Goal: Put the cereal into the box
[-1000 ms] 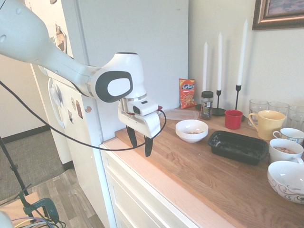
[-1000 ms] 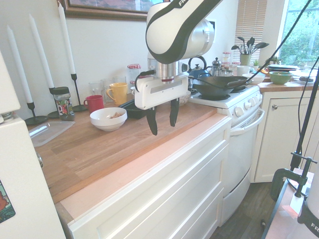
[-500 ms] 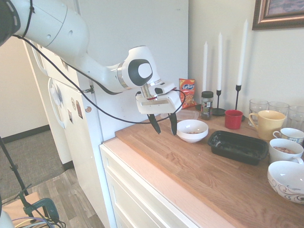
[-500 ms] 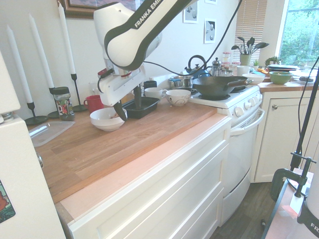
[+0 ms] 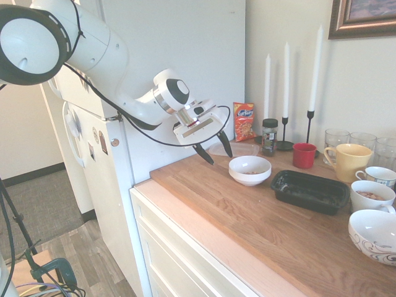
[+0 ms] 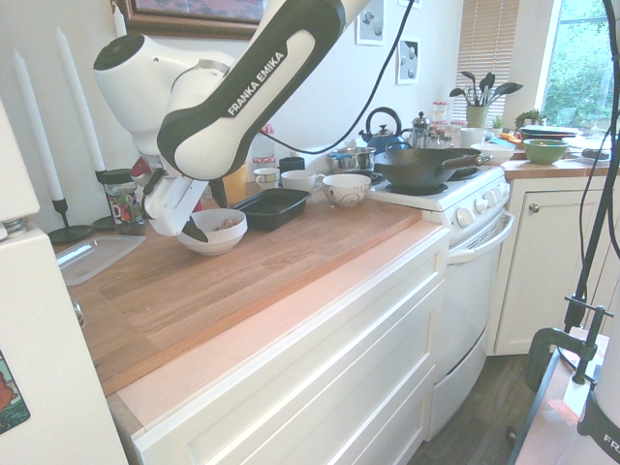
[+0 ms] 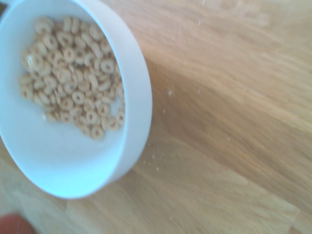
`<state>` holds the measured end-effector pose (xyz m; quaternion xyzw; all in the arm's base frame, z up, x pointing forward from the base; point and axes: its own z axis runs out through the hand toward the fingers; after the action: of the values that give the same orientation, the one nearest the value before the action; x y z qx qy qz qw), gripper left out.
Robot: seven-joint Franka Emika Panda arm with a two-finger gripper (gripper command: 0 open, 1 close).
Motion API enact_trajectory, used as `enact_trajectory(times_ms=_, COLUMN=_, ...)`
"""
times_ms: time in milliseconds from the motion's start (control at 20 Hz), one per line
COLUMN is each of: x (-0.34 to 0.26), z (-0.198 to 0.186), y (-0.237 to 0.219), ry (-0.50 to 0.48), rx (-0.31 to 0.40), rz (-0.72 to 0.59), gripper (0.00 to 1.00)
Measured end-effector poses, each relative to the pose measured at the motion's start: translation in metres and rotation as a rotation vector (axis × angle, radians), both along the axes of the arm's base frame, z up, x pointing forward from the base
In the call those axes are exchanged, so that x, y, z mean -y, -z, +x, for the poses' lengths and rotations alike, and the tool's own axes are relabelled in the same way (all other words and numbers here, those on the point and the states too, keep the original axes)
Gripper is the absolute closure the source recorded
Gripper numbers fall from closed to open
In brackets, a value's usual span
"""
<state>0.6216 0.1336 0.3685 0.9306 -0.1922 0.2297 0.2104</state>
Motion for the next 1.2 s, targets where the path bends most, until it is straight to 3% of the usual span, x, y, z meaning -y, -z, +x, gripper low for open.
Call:
enact_trajectory(times_ms=550, x=0.019, z=0.046, y=0.066, ry=-0.019, rx=0.036, rz=-0.100, gripper=0.00)
enact_trajectory(times_ms=600, x=0.021, z=0.049, y=0.066, ry=-0.017, rx=0.043, rz=-0.108, gripper=1.00)
enact_trajectory(times_ms=1200, x=0.025, z=0.053, y=0.072, ry=0.000, rx=0.059, rz=-0.109, gripper=1.00)
